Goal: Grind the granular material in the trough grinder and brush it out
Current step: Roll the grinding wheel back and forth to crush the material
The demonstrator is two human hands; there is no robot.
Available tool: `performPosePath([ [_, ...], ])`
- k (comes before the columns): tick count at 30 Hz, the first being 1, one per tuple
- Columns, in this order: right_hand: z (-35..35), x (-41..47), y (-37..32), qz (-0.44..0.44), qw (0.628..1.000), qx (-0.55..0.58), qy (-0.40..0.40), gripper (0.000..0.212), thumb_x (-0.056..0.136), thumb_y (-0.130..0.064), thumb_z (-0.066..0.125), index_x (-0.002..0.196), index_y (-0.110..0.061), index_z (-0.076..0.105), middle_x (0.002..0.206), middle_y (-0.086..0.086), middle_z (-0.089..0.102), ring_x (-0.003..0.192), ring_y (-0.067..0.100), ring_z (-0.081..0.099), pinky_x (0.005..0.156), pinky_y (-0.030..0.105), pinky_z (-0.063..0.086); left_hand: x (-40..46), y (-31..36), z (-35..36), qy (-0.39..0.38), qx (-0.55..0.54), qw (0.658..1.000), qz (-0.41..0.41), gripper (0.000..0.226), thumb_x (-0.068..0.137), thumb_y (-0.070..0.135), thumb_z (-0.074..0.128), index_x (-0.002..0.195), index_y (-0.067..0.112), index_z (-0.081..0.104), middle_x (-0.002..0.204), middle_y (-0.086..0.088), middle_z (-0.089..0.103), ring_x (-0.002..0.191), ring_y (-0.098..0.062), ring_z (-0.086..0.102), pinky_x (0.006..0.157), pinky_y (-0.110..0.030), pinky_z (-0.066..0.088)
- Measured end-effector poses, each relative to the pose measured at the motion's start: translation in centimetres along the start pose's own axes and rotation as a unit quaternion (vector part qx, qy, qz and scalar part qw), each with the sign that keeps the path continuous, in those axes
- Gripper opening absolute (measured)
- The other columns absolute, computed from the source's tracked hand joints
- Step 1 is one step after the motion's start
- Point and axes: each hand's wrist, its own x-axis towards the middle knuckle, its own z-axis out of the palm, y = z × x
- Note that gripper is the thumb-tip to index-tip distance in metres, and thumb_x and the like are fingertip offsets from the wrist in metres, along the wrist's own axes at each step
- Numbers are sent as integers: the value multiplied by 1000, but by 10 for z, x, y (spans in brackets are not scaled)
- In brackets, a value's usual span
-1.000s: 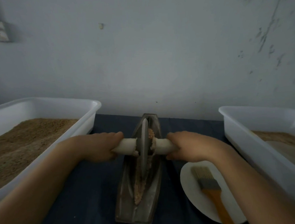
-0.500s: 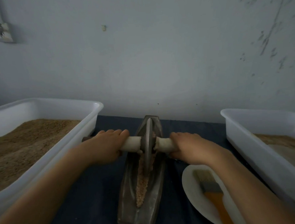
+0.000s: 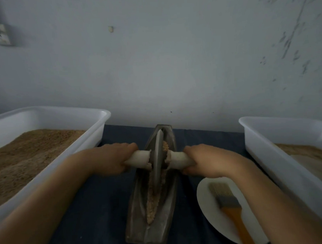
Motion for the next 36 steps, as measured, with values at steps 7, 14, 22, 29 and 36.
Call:
performPosePath([
  [7, 34, 30, 16, 34, 963, -81, 253, 26, 91, -26, 51, 114, -17, 46, 113, 1, 53, 103, 21, 48, 81, 33, 31, 38, -3, 37, 291, 166, 941, -54, 45, 88, 26, 55, 128, 26, 34, 124, 5, 44, 112, -15, 44, 98, -30, 33],
  [14, 16, 10, 3, 5, 993, -54, 101, 27, 93, -31, 51, 112, -13, 45, 110, 5, 55, 96, 21, 51, 71, 30, 33, 17, -3, 21, 177, 123, 976, -20, 42, 91, 35, 52, 127, 28, 31, 127, 8, 44, 113, -11, 44, 99, -28, 34],
  [22, -25, -34, -18, -53, 991, 22, -119, 24, 90, -38, 58, 96, -15, 52, 78, -6, 49, 67, 5, 45, 55, 20, 34, -33, 16, -23, -124, 9, 992, 11, 28, 91, 26, 56, 112, 26, 37, 100, 7, 53, 88, -7, 52, 79, -22, 42],
  [29, -9, -11, -10, -26, 998, 7, -48, 27, 90, -37, 57, 107, -16, 50, 99, -1, 56, 83, 12, 50, 60, 24, 35, -13, 8, -10, -95, -22, 995, -9, 29, 92, 22, 56, 109, 27, 33, 99, 7, 49, 86, -6, 50, 79, -22, 40],
  [36, 32, 24, 11, 20, 974, -71, 212, 29, 90, -34, 54, 113, -17, 45, 112, 2, 51, 102, 22, 46, 73, 32, 23, 26, 2, 25, 204, 132, 969, -53, 39, 90, 24, 56, 123, 21, 36, 124, 2, 46, 112, -16, 46, 95, -28, 35],
])
